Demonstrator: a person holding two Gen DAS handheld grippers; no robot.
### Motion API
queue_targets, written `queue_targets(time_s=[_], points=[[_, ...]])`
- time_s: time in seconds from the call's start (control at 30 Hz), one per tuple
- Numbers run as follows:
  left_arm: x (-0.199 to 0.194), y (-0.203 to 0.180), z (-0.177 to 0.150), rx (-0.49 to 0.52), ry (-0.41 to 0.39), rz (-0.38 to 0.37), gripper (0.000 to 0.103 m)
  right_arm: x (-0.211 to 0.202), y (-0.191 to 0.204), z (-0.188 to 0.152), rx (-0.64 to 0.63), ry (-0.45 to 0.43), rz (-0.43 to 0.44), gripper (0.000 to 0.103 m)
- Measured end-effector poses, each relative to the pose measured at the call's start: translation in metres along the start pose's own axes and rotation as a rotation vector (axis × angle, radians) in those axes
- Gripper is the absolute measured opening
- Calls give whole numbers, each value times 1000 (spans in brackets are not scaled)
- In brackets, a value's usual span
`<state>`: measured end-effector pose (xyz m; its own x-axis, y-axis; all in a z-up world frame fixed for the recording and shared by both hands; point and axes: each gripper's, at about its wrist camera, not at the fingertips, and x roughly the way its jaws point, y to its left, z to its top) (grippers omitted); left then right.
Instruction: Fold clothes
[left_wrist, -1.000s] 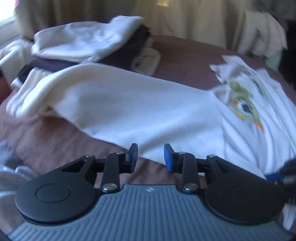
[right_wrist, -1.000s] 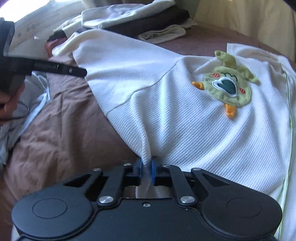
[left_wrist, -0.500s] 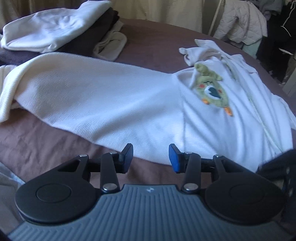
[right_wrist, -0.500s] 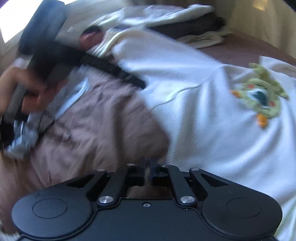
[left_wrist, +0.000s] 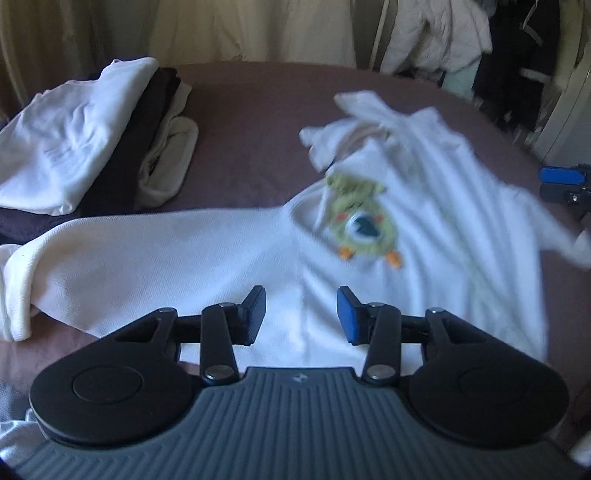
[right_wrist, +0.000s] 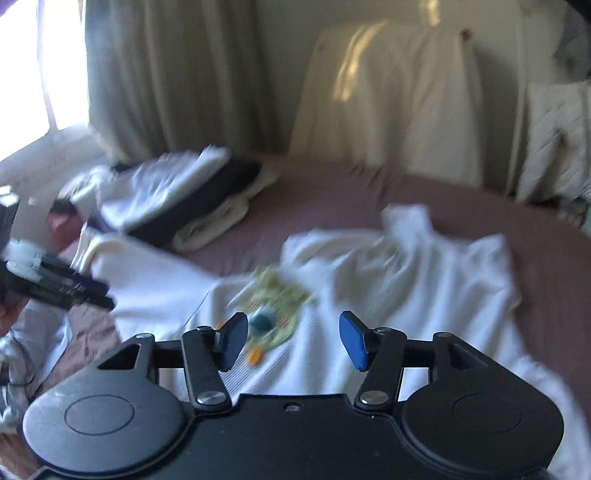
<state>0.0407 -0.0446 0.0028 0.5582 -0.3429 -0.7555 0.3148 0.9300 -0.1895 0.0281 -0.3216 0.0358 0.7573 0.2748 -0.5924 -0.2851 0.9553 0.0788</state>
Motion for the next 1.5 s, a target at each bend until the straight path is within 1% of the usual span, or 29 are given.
queue_targets(time_s=[0.07,0.13,0.17,0.2,0.3,0.37,0.43,0.5,0.53,0.63,0.7,0.77,0.87,0.93,1.0,1.1,1.17,1.2,1.23,1.27,1.3,1.33,1.4,1.43,1.47,1.5], points=[[-11,4,10,-52,1,-49,42,-14,-13,12,-14,9,-38,62],[-16,11,17,-134,27,-93,42,-19,-25,20,-28,28,-63,62],[-18,15,21,-176,44,-107,42,-18,-33,22,-35,41,-74,62],[-20,14,26,-184,59,-101,42,-16,-40,23,-38,53,-82,62],[-25,7,45,-137,100,-46,42,-3,-74,25,-18,94,-92,61],[-32,0,63,-70,95,-31,43,10,-97,30,13,132,-103,61],[-36,-4,82,-26,76,-29,55,29,-122,38,46,173,-121,61],[-28,-6,102,-13,62,-30,58,48,-144,48,82,204,-142,61],[-19,-7,112,-5,61,-30,58,60,-155,53,101,212,-154,61],[33,-10,135,49,96,-5,58,97,-189,63,162,222,-202,62],[71,-11,145,64,118,-27,58,125,-209,63,191,234,-225,62],[102,-13,151,67,84,-37,58,153,-229,60,215,248,-240,62],[143,-17,160,71,39,-17,58,192,-260,48,285,267,-230,62],[168,-17,164,74,34,-34,58,215,-279,40,350,280,-217,62],[191,-14,165,80,46,-43,58,236,-296,35,405,280,-222,62],[225,-4,165,57,86,-52,58,261,-316,32,465,269,-243,63],[245,5,166,12,117,-97,58,277,-325,30,506,268,-260,67],[252,8,167,-9,121,-119,58,284,-327,28,522,275,-260,70],[259,11,168,-28,118,-135,58,290,-325,27,517,276,-265,69],[266,14,169,-46,115,-151,58,295,-321,25,496,267,-276,67],[273,17,169,-91,109,-169,58,299,-317,24,475,258,-287,46],[280,22,168,-154,100,-188,58,303,-311,23,442,250,-305,17],[295,30,167,-282,82,-227,58,300,-294,23,362,216,-360,12],[306,32,165,-327,106,-250,58,296,-288,26,333,200,-378,10],[313,30,164,-332,127,-258,58,289,-283,30,303,184,-395,10],[317,27,164,-317,128,-253,57,282,-278,35,274,168,-412,10]])
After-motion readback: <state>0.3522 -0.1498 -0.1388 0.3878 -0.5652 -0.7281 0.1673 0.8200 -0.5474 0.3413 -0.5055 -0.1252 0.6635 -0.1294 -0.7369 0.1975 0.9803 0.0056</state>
